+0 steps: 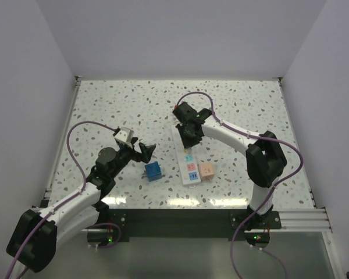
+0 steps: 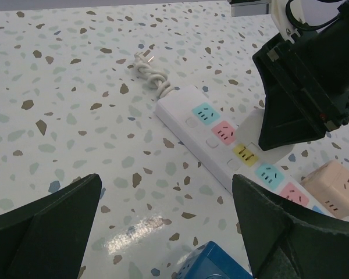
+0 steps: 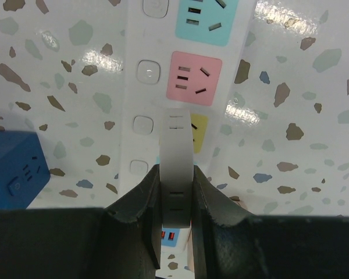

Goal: Insert the plug

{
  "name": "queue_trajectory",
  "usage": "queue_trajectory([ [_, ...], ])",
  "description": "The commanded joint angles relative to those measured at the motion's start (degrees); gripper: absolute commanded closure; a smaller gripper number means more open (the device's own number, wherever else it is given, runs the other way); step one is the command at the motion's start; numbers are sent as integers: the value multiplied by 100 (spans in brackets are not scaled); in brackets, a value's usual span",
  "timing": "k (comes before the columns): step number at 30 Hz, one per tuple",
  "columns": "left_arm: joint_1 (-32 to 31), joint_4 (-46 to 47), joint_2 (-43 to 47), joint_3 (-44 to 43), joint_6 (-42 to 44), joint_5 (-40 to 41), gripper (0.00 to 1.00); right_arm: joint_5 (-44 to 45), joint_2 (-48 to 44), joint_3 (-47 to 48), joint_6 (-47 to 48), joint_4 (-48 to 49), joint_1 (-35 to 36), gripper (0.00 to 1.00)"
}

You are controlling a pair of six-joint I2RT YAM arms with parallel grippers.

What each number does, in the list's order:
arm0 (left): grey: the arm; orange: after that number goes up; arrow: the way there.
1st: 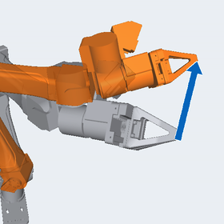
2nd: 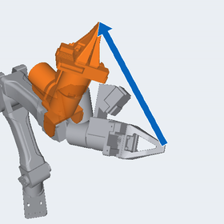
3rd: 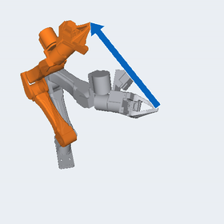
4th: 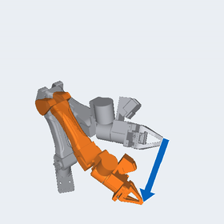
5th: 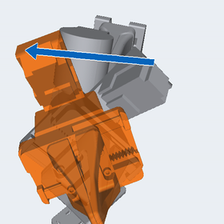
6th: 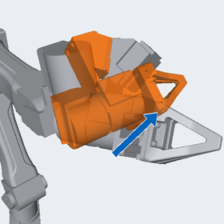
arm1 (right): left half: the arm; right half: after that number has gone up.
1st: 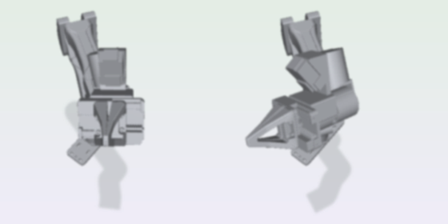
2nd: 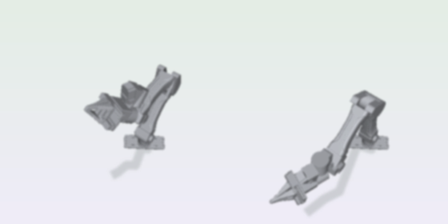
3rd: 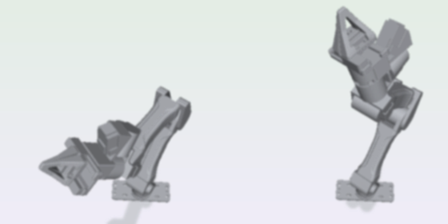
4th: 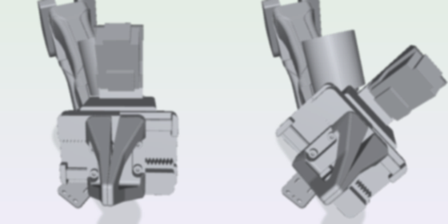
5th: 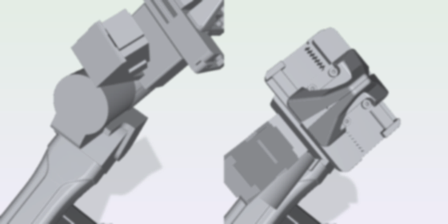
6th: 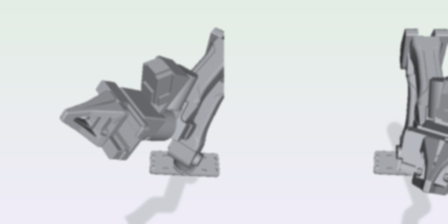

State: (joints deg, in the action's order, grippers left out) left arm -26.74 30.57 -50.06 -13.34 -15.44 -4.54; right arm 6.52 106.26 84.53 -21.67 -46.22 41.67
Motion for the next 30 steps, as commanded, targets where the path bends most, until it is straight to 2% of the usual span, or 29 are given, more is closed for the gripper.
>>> queue_trajectory([
  [1,37,99,93,7,-29,-91,0,86,27,213,-100,-19,8,100],
  [30,37,81,137,34,-55,-56,0,218,229,-270,-355,464,263,100],
])
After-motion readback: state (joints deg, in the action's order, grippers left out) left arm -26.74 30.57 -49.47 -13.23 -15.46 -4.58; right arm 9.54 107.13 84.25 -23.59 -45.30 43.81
